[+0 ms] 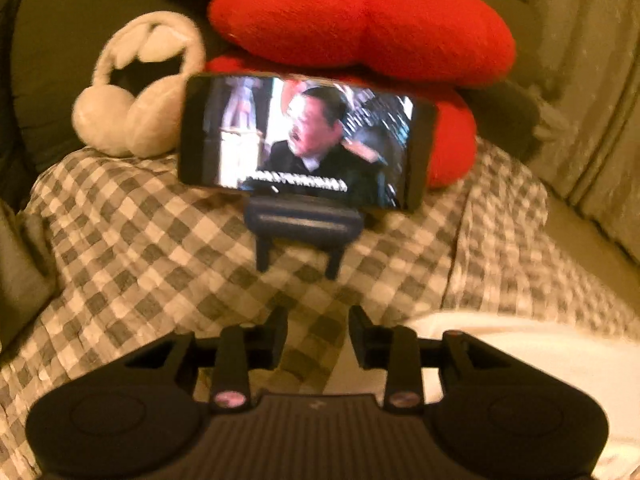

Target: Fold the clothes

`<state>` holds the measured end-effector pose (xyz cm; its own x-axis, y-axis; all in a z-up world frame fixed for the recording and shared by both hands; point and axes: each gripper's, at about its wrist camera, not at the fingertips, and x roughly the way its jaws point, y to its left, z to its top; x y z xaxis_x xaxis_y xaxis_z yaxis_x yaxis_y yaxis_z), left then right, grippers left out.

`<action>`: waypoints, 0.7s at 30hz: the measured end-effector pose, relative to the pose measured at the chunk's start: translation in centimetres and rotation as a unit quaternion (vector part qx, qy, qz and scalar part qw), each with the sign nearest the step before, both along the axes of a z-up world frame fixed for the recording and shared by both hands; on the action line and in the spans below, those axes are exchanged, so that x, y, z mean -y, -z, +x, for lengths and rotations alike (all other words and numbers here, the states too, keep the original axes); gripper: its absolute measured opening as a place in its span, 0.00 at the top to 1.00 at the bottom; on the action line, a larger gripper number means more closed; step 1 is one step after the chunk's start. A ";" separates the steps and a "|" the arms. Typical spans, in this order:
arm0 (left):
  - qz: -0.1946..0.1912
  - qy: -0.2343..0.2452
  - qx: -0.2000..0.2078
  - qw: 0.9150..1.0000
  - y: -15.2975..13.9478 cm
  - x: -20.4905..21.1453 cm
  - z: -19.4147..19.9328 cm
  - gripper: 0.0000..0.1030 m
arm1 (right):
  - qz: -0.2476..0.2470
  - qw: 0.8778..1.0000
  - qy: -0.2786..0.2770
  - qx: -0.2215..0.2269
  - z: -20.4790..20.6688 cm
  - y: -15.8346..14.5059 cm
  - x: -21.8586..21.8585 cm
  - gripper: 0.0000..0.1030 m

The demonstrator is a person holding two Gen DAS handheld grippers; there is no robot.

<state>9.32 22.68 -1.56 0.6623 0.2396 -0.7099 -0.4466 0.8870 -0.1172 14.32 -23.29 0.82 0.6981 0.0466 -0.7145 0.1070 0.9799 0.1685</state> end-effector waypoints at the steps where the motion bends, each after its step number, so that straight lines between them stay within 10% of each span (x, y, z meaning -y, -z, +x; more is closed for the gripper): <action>1: 0.006 0.008 -0.003 1.000 0.2 0.3 0.1 0.67 | -0.003 1.000 -0.002 0.001 0.0 0.0 -0.1 0.38; 21: 0.125 0.058 -0.026 0.990 1.5 4.8 1.1 0.79 | -0.012 1.000 -0.015 0.000 -1.2 0.1 -0.9 0.36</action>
